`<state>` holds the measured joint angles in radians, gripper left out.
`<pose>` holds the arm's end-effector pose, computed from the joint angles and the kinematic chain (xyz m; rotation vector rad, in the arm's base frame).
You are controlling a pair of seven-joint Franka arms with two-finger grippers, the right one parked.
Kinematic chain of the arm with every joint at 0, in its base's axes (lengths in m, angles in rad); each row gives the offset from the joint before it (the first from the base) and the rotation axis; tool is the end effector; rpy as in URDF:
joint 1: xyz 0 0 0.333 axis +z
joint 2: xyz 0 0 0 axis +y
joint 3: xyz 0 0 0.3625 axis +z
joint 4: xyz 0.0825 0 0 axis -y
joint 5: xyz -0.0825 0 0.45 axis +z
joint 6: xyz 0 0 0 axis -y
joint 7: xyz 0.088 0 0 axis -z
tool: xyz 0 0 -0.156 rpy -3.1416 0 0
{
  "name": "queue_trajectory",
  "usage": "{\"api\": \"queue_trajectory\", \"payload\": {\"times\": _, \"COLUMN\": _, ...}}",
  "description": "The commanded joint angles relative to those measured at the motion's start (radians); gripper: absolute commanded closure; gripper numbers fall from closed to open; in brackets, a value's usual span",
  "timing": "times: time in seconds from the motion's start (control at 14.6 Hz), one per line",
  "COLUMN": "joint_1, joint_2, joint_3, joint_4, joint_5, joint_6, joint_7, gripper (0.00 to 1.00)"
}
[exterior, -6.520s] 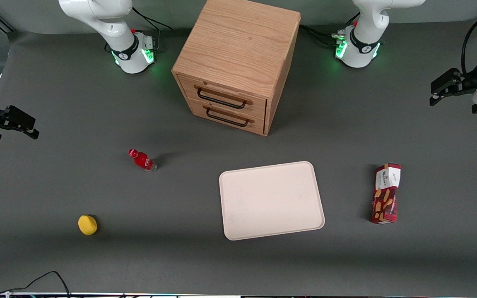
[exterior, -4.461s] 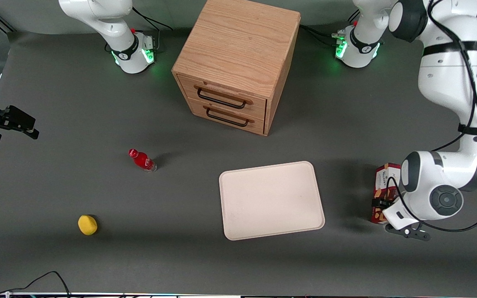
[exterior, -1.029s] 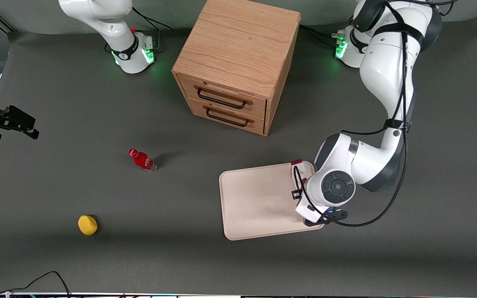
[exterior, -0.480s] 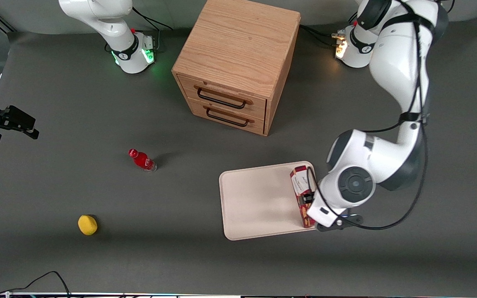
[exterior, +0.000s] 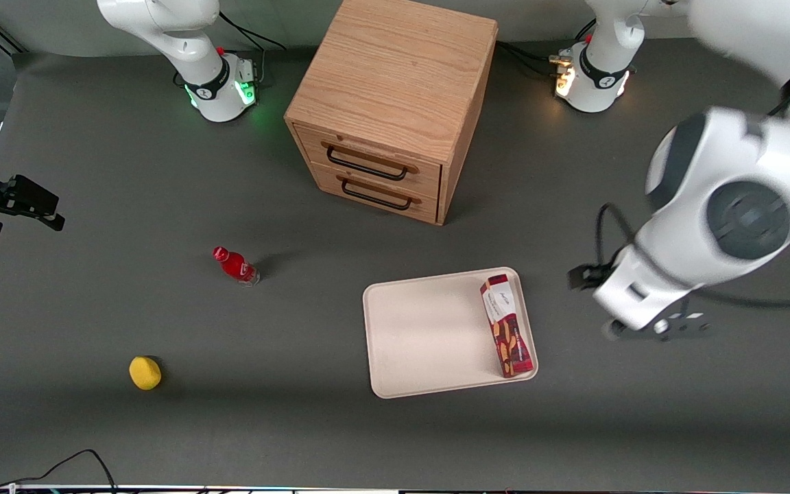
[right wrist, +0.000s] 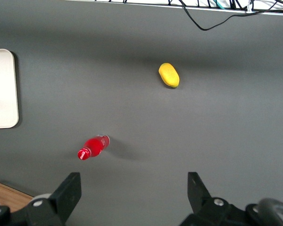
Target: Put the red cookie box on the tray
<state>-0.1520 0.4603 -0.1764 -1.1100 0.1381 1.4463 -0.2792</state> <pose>0.7277 -0.1922 0.5420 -3.0463 0.0407 0.1454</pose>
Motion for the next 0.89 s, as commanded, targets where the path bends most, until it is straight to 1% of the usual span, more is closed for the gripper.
{"api": "queue_trajectory", "payload": {"times": 0.0, "joint_1": 0.051, "joint_2": -0.153, "joint_3": -0.001, "joint_4": -0.140, "joint_5": 0.003, "joint_6": -0.042, "joint_7": 0.130, "gripper": 0.00}}
{"api": "queue_trajectory", "payload": {"times": 0.21, "joint_1": 0.118, "joint_2": -0.234, "joint_3": -0.001, "joint_4": -0.163, "joint_5": -0.003, "joint_6": -0.096, "joint_7": 0.282, "gripper": 0.00}}
{"api": "queue_trajectory", "payload": {"times": 0.41, "joint_1": 0.189, "joint_2": -0.359, "joint_3": -0.001, "joint_4": -0.284, "joint_5": -0.014, "joint_6": -0.070, "joint_7": 0.400, "gripper": 0.00}}
{"api": "queue_trajectory", "payload": {"times": 0.55, "joint_1": 0.215, "joint_2": -0.441, "joint_3": 0.000, "joint_4": -0.379, "joint_5": -0.032, "joint_6": -0.046, "joint_7": 0.426, "gripper": 0.00}}
{"api": "queue_trajectory", "payload": {"times": 0.69, "joint_1": 0.221, "joint_2": -0.524, "joint_3": 0.005, "joint_4": -0.460, "joint_5": -0.034, "joint_6": -0.032, "joint_7": 0.428, "gripper": 0.00}}
{"api": "queue_trajectory", "payload": {"times": 0.82, "joint_1": 0.219, "joint_2": -0.552, "joint_3": 0.029, "joint_4": -0.472, "joint_5": -0.034, "joint_6": -0.064, "joint_7": 0.457, "gripper": 0.00}}
